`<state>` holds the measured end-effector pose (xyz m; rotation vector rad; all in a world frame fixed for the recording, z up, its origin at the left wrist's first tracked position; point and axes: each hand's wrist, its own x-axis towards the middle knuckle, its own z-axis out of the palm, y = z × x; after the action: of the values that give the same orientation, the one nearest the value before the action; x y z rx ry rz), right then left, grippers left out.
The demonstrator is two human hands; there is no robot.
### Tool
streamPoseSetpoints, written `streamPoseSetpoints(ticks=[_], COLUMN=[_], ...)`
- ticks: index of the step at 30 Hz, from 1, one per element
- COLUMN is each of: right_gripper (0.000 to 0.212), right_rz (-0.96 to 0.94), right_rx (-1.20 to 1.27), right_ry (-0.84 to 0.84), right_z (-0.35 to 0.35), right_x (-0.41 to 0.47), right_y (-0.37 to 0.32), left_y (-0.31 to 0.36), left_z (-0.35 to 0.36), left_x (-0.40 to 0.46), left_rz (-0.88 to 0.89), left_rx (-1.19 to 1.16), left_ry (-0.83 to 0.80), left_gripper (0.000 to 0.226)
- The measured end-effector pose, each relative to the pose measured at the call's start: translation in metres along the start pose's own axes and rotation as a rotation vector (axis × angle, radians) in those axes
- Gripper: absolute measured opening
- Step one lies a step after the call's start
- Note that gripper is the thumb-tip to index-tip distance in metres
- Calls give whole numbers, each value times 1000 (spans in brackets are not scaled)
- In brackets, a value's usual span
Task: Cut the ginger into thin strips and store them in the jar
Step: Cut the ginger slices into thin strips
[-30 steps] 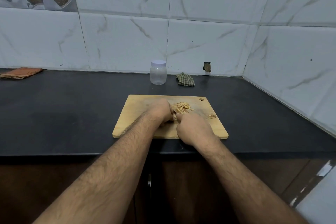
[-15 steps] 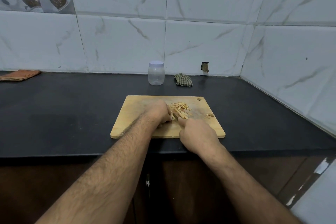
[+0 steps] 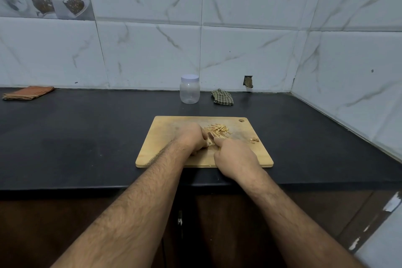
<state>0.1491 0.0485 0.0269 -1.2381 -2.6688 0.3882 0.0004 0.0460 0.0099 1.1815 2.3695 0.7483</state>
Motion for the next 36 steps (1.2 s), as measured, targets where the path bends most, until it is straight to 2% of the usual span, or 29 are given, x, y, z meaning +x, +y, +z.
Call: streamPoseSetpoints(ticks=[15, 20, 29, 36], right_gripper=[47, 55, 60, 54], right_rz=[-33, -34, -3, 10], right_rx=[-116, -86, -73, -38], right_ry=[-30, -49, -53, -21], right_z=[1, 1, -3, -5], right_x=[15, -2, -32, -13], right_y=[-12, -5, 9, 2], left_y=[-3, -2, -2, -6], left_z=[2, 2, 2, 5], left_x=[5, 4, 1, -1], left_rz=[21, 20, 22, 24], left_rx=[57, 74, 92, 57], left_ry=[11, 29, 86, 146], left_gripper=[14, 10, 18, 13])
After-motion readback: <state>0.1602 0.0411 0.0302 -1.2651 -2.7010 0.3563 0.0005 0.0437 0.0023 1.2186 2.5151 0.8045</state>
